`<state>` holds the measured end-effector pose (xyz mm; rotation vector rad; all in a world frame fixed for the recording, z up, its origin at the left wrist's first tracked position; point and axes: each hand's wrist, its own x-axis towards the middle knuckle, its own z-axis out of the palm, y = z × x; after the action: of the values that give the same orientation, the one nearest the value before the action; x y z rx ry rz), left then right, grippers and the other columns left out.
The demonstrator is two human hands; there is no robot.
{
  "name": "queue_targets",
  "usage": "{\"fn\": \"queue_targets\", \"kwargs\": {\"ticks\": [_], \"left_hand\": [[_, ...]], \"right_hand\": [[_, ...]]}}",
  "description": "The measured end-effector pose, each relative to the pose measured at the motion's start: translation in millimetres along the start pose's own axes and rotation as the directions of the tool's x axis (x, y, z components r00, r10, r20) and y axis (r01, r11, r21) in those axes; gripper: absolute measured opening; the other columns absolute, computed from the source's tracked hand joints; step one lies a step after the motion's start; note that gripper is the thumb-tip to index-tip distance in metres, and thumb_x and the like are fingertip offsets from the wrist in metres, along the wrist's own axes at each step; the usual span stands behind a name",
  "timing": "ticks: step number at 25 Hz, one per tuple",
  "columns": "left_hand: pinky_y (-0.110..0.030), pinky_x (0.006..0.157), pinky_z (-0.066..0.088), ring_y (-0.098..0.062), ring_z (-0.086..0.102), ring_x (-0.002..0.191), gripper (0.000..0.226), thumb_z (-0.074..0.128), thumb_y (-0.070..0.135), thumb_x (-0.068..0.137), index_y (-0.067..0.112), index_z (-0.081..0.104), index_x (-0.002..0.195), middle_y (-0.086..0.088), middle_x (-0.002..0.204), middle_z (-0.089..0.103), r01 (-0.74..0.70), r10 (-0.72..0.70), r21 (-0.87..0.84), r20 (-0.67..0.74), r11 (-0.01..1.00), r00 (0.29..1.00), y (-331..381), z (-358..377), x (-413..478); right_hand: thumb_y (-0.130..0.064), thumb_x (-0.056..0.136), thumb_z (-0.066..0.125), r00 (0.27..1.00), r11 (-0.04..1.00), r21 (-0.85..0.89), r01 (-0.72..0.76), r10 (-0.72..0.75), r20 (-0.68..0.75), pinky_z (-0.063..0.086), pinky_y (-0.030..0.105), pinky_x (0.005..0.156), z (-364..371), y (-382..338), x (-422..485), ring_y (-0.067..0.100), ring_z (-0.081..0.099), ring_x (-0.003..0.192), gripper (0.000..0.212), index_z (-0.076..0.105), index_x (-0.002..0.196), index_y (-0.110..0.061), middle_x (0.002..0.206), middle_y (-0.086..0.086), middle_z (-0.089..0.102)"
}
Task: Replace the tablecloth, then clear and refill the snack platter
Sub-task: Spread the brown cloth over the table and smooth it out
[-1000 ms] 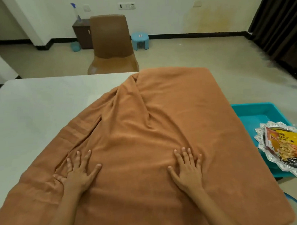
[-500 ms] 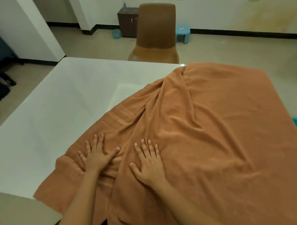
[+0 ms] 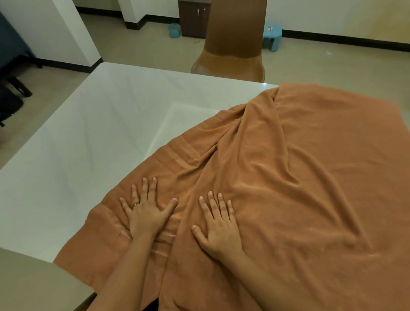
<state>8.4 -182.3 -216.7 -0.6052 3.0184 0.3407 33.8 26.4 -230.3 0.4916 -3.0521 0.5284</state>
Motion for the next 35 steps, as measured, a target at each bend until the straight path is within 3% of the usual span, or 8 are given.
{"fn": "queue_targets", "kwargs": {"ticks": [10,16,21,25,29,31,33,35], "left_hand": [[-0.057,0.112,-0.013,-0.024,-0.004,0.148,0.094,0.020,0.086,0.074,0.037,0.002,0.152,0.008,0.161,0.002,-0.059,0.059,-0.009,0.034,0.998,0.998,-6,-4,6],[-0.060,0.106,-0.020,-0.031,-0.015,0.146,0.094,0.020,0.085,0.075,0.036,-0.003,0.152,0.006,0.160,-0.010,-0.117,0.125,-0.050,0.194,0.992,0.973,-18,-16,18],[-0.057,0.111,-0.018,-0.029,-0.024,0.143,0.083,0.014,0.079,0.082,0.039,-0.013,0.149,0.011,0.157,-0.022,-0.086,0.101,-0.058,0.369,0.995,0.924,-93,-46,76],[-0.054,0.113,-0.014,-0.030,-0.017,0.145,0.080,0.016,0.078,0.084,0.041,-0.011,0.149,0.012,0.158,-0.016,-0.091,0.089,-0.006,0.287,0.996,0.954,-189,-66,126],[-0.053,0.115,-0.009,-0.029,-0.011,0.147,0.078,0.015,0.077,0.085,0.041,-0.008,0.150,0.012,0.159,-0.013,-0.007,-0.002,0.033,0.257,0.999,0.966,-303,-96,160],[-0.055,0.115,-0.006,-0.030,-0.006,0.147,0.076,0.024,0.073,0.088,0.038,0.001,0.152,0.010,0.160,-0.008,0.036,-0.054,0.072,0.273,0.997,0.961,-343,-110,173],[-0.060,0.114,0.004,-0.038,0.009,0.144,0.071,0.036,0.060,0.091,0.020,0.025,0.149,-0.010,0.159,0.013,0.037,-0.055,0.099,0.181,0.994,0.982,-347,-118,179],[-0.059,0.110,0.021,-0.045,0.025,0.136,0.067,0.040,0.047,0.086,-0.002,0.043,0.132,-0.030,0.143,0.034,-0.072,0.071,0.021,0.018,0.997,0.997,-319,-124,180]], "right_hand": [[-0.061,0.089,0.035,0.998,0.998,-0.056,-0.012,0.015,0.055,0.003,0.045,0.118,-5,-6,-1,0.019,-0.003,0.148,0.074,0.014,0.152,-0.027,0.160,0.000,0.008],[-0.061,0.088,0.033,0.991,0.982,-0.133,-0.136,0.136,-0.012,0.004,0.037,0.118,-6,-16,-3,0.019,0.009,0.147,0.073,0.019,0.151,-0.028,0.159,0.000,0.012],[-0.064,0.085,0.033,0.956,0.943,-0.166,-0.288,0.292,-0.003,0.007,0.033,0.117,-5,-24,-21,0.015,0.014,0.145,0.076,0.022,0.151,-0.028,0.159,0.000,0.011],[-0.063,0.080,0.035,0.937,0.922,-0.168,-0.348,0.350,-0.018,0.013,0.037,0.116,2,-22,-34,0.023,0.026,0.143,0.079,0.037,0.145,-0.018,0.156,0.004,0.025],[-0.058,0.079,0.034,0.882,0.873,-0.134,-0.469,0.456,-0.118,0.025,0.049,0.112,5,-28,-38,0.032,0.041,0.131,0.071,0.050,0.130,-0.011,0.140,0.014,0.047],[-0.045,0.081,0.036,0.799,0.805,-0.075,-0.588,0.565,-0.205,0.035,0.054,0.102,1,-50,-21,0.038,0.049,0.115,0.051,0.056,0.111,-0.008,0.118,0.016,0.056],[-0.028,0.080,0.044,0.670,0.707,-0.055,-0.705,0.639,-0.378,0.041,0.054,0.092,-4,-90,11,0.042,0.050,0.101,0.030,0.057,0.094,-0.004,0.102,0.019,0.059],[-0.015,0.076,0.046,0.633,0.738,-0.019,-0.675,0.565,-0.529,0.036,0.052,0.101,6,-142,52,0.042,0.046,0.109,0.032,0.060,0.101,0.000,0.111,0.025,0.060]]}}
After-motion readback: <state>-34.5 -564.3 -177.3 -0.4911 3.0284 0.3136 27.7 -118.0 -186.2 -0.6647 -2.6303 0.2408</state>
